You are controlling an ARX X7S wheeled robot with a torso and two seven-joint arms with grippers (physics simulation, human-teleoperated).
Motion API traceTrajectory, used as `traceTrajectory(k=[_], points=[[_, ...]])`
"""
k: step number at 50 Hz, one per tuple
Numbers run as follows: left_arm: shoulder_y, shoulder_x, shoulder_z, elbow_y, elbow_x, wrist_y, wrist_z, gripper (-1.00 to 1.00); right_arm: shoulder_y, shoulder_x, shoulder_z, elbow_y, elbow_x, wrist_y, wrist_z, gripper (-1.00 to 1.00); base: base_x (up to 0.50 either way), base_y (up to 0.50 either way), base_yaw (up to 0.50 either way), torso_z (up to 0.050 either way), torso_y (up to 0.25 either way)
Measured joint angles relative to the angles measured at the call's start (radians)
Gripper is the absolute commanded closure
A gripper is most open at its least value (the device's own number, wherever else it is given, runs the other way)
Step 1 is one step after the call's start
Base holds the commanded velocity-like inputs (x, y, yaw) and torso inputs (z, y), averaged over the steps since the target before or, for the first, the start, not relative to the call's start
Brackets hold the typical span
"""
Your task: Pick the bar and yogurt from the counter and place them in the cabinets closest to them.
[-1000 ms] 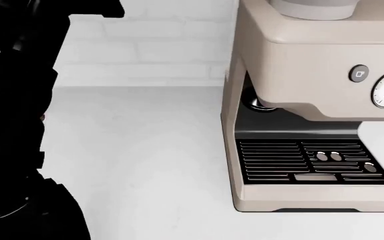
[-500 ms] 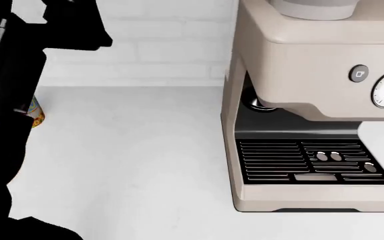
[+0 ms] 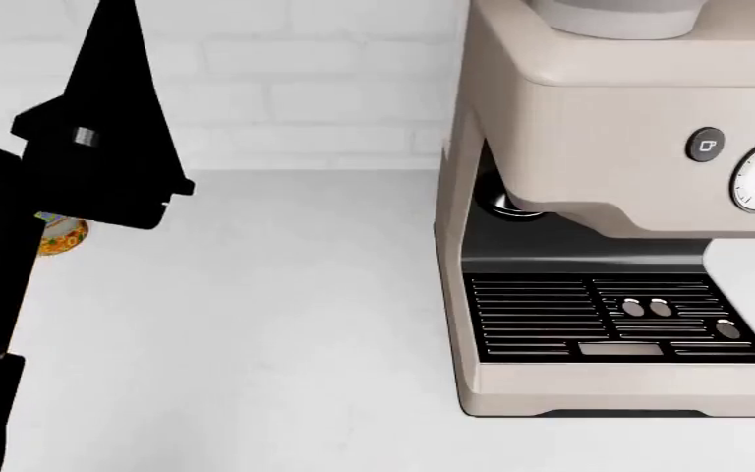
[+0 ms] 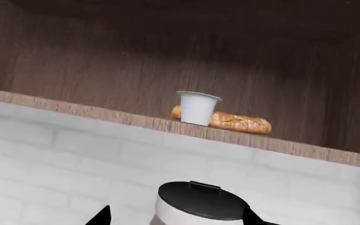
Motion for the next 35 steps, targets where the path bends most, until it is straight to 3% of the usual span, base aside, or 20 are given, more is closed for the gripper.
traceTrajectory(k=[8, 18, 35], points=[[0.071, -0.198, 0.103, 0.012, -0.128, 0.245, -0.172, -1.00, 0.000, 0.069, 0.022, -0.105, 0.054, -0.083, 0.000, -1.00, 0.00, 0.00, 0.00, 0.000, 0.000], [0.120, -0.459, 0.299, 0.019, -0.174, 0.579, -0.349, -1.00, 0.000, 0.148, 0.054, -0.240, 0.121, -0.188, 0.000, -1.00, 0.00, 0.00, 0.00, 0.000, 0.000], [0.107, -0.761, 0.589, 0.021, -0.141, 0.969, -0.528, -1.00, -0.001, 0.263, 0.189, -0.339, 0.271, -0.238, 0.000, -1.00, 0.00, 0.00, 0.00, 0.000, 0.000]])
